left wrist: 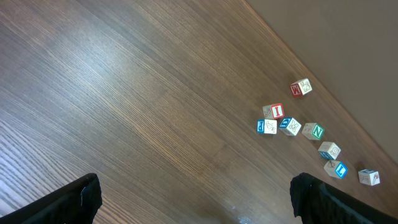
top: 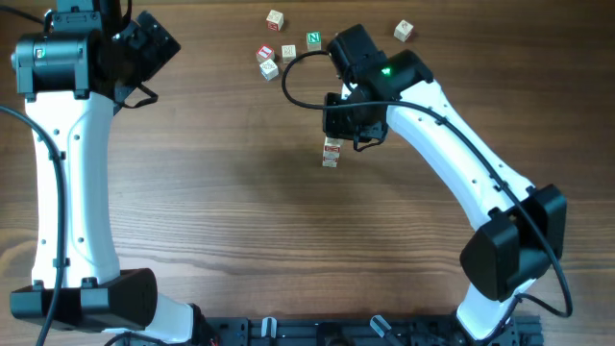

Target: Form a tower

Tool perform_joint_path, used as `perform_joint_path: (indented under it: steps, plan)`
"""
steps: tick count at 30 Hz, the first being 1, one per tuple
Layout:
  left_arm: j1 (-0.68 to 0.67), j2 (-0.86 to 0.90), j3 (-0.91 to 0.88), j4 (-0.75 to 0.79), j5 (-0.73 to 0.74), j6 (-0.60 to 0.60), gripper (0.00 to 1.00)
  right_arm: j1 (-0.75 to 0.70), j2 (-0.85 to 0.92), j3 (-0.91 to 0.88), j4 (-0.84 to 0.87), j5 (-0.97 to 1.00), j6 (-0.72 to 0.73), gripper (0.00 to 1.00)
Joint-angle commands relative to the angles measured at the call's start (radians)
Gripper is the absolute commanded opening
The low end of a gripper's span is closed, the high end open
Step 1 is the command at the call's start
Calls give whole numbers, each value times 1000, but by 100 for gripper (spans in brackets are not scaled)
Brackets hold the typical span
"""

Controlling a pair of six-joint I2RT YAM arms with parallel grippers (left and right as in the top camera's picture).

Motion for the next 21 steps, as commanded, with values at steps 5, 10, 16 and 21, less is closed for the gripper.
perform_joint_path:
  steps: [5,10,16,21]
  plan:
    - [5,-2,0,3,-9,8,100,-3,26,18,-1,13,19,21]
    - [5,-2,0,3,-9,8,100,-3,26,18,-2,13,27,21]
    - [5,-2,0,2,-9,8,100,-3,26,17,-1,13,26,21]
    - [5,-2,0,3,-10,8,100,-1,26,17,-1,9,26,21]
